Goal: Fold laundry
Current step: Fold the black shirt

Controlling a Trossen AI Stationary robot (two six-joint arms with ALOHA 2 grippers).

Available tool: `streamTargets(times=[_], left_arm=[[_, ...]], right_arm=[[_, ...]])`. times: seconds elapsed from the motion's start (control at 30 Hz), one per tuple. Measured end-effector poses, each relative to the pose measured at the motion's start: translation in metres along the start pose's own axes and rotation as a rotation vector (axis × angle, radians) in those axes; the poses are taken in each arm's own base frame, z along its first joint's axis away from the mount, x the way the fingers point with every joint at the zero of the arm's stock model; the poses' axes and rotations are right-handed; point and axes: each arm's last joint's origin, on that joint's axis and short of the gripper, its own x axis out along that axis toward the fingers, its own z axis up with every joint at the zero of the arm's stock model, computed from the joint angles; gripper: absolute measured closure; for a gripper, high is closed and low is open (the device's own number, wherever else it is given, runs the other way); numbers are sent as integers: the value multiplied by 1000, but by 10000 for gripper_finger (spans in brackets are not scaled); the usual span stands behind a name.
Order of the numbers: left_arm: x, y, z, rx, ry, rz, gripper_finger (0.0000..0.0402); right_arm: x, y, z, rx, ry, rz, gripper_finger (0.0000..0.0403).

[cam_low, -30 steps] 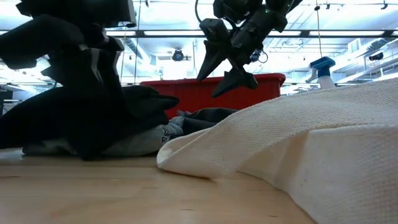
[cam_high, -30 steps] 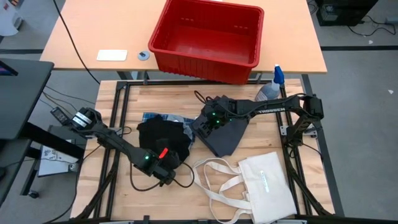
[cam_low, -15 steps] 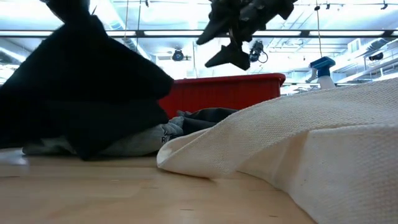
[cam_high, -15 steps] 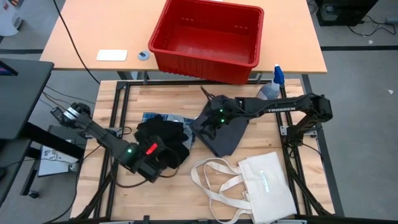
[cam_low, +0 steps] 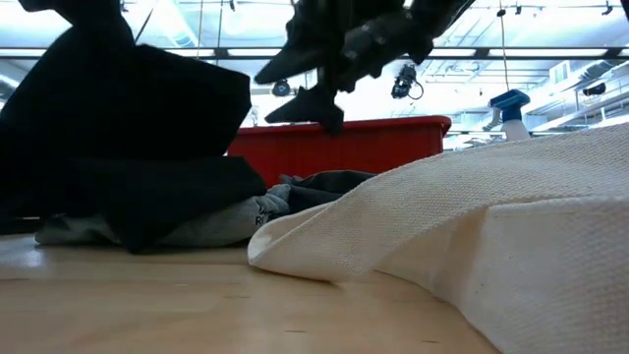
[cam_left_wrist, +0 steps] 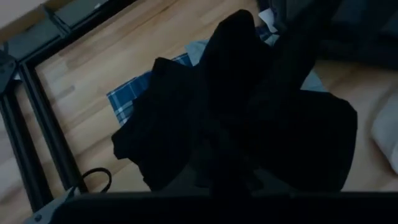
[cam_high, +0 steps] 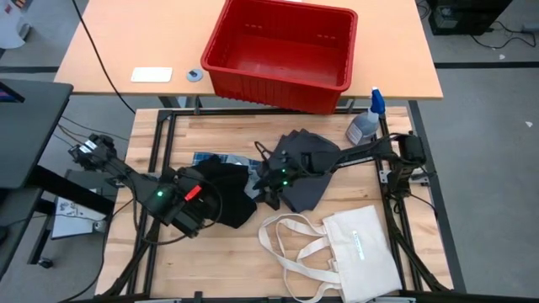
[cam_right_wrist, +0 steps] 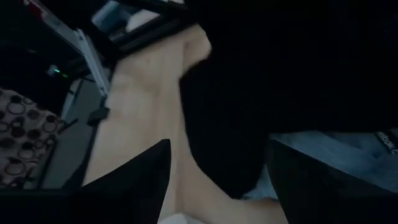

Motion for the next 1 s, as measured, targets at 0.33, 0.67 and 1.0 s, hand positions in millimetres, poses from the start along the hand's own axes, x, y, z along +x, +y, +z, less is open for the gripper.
streamTargets(times=[0.33, 0.67, 1.0], left_arm=[[-16, 0, 13, 32, -13, -49, 391], [-23, 1, 19, 4, 1, -81, 390], [-48, 11, 27, -28, -128, -184, 390]], right_arm=[[29, -13, -24, -57, 87, -36, 136], [46, -18, -34, -121, 81, -49, 273], [21, -7, 19, -214, -25, -81, 393]])
